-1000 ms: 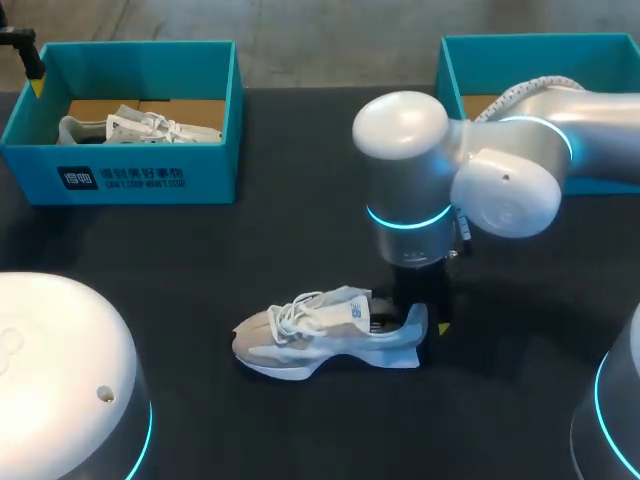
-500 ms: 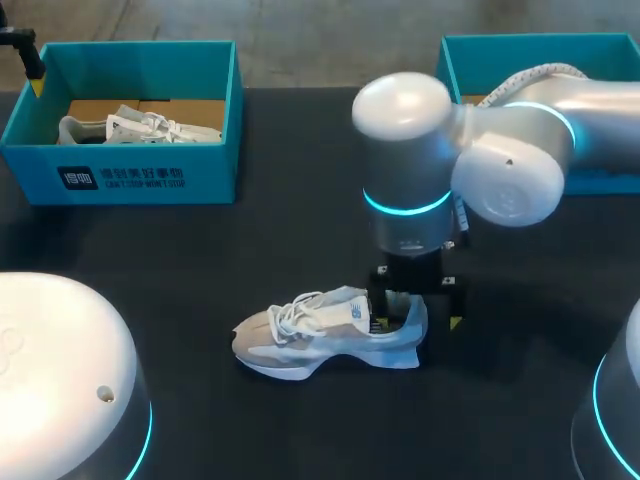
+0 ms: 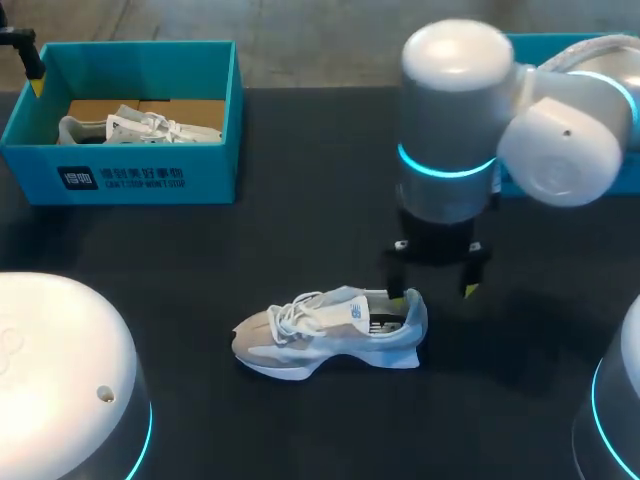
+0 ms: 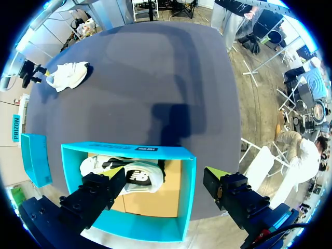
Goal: Take the shoe out of the shoebox, open the shoe tongue, remove and reinsert the insole, then place the shoe into the shoebox
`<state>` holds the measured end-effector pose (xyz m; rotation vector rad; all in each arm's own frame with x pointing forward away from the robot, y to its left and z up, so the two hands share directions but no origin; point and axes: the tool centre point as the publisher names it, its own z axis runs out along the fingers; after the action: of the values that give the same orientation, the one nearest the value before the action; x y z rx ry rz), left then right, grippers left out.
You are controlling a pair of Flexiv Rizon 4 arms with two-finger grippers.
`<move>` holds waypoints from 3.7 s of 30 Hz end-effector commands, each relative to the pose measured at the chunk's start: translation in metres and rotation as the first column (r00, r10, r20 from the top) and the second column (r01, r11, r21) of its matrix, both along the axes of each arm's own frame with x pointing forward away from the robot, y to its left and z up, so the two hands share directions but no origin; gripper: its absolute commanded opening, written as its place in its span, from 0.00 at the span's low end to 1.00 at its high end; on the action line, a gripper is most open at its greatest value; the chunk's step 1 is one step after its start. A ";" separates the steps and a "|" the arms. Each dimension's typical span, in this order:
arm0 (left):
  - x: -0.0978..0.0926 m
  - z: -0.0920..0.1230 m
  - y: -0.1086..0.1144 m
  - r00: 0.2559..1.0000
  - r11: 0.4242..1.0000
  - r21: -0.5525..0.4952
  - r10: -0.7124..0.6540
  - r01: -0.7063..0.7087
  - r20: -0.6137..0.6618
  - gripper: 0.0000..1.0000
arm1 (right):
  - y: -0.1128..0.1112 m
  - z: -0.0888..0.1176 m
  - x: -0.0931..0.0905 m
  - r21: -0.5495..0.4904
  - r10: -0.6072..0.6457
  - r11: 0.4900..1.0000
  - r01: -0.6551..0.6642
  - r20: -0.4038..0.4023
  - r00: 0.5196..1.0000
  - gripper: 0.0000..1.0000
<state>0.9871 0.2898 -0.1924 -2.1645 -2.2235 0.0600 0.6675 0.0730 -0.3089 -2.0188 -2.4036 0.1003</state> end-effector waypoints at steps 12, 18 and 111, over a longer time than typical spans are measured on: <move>-0.002 0.000 0.000 1.000 1.000 0.003 0.000 0.000 0.004 1.00 | -0.015 0.019 0.002 0.255 0.270 0.926 -0.278 0.065 0.961 1.00; -0.002 0.000 0.000 1.000 1.000 0.003 0.000 0.000 0.004 1.00 | -0.015 0.019 0.002 0.255 0.270 0.926 -0.278 0.065 0.961 1.00; -0.002 0.000 0.000 1.000 1.000 0.003 0.000 0.000 0.004 1.00 | -0.052 -0.080 0.001 0.168 0.488 0.028 -0.985 0.858 0.161 1.00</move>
<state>0.9871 0.2898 -0.1925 -2.1645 -2.2236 0.0602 0.6689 0.0205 -0.3847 0.0342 -2.7388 -1.5079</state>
